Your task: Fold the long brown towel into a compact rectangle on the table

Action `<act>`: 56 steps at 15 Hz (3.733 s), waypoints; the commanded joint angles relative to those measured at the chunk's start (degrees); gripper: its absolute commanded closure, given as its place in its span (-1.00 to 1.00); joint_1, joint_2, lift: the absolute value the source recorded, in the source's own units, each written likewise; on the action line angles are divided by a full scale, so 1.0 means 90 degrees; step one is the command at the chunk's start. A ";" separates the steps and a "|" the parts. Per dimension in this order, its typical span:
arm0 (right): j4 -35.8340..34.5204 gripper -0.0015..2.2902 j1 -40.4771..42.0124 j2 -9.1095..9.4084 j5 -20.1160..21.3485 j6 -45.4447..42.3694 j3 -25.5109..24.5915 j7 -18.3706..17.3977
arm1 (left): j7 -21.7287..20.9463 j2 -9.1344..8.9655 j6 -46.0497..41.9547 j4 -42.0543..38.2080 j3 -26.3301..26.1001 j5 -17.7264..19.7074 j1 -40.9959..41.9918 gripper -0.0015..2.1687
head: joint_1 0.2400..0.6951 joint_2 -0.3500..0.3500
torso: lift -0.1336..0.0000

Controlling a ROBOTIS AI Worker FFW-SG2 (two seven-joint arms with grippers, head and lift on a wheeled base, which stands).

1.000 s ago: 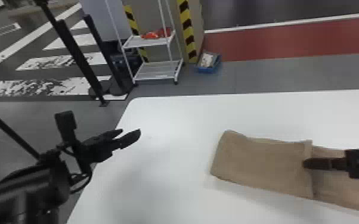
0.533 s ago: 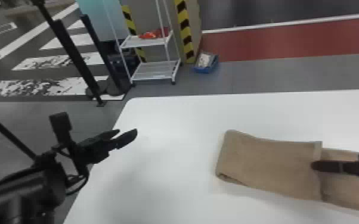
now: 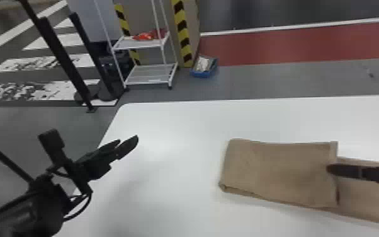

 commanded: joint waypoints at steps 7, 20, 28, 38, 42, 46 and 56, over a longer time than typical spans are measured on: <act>-0.0005 -0.03 0.0237 -0.0095 -0.0566 0.0013 -0.0901 0.0049 | 0.1141 -0.0427 -0.2464 -0.0047 -0.0723 0.0090 0.0791 -0.93 | 1.00 0.60 | -0.85; -0.0269 -0.03 0.0110 -0.0642 -0.1709 0.0013 -0.2141 0.0019 | 0.1737 -0.0427 -0.3988 -0.0213 -0.1583 -0.0330 0.1426 -0.93 | 1.00 0.25 | -0.85; 0.0747 -0.03 0.0090 -0.0661 -0.1464 0.0013 -0.1692 0.0009 | 0.1747 -0.0427 -0.3910 -0.0144 -0.1690 -0.0603 0.1377 -0.93 | 1.00 0.16 | -0.85; -0.0347 -0.03 0.0871 -0.0984 -0.2021 0.0013 -0.2219 0.0088 | 0.1766 -0.0369 -0.3812 0.0032 -0.1729 -0.0779 0.1036 -0.93 | 1.00 0.12 | -0.85; -0.0181 -0.03 0.0823 -0.0993 -0.1894 0.0013 -0.2210 0.0078 | 0.1757 -0.0359 -0.3812 0.0158 -0.1778 -0.0818 0.0938 -0.93 | 1.00 0.06 | -0.85; -0.0152 -0.03 0.0530 -0.0974 -0.1777 0.0013 -0.2083 0.0078 | 0.1757 -0.0349 -0.3812 0.0227 -0.1778 -0.0828 0.0879 -0.93 | 1.00 0.04 | -0.85; 0.0629 -0.03 0.0774 -0.1062 -0.1562 0.0013 -0.2132 0.0205 | 0.1757 -0.0359 -0.3812 0.0393 -0.1807 -0.0955 0.0772 -0.93 | 1.00 0.00 | -0.85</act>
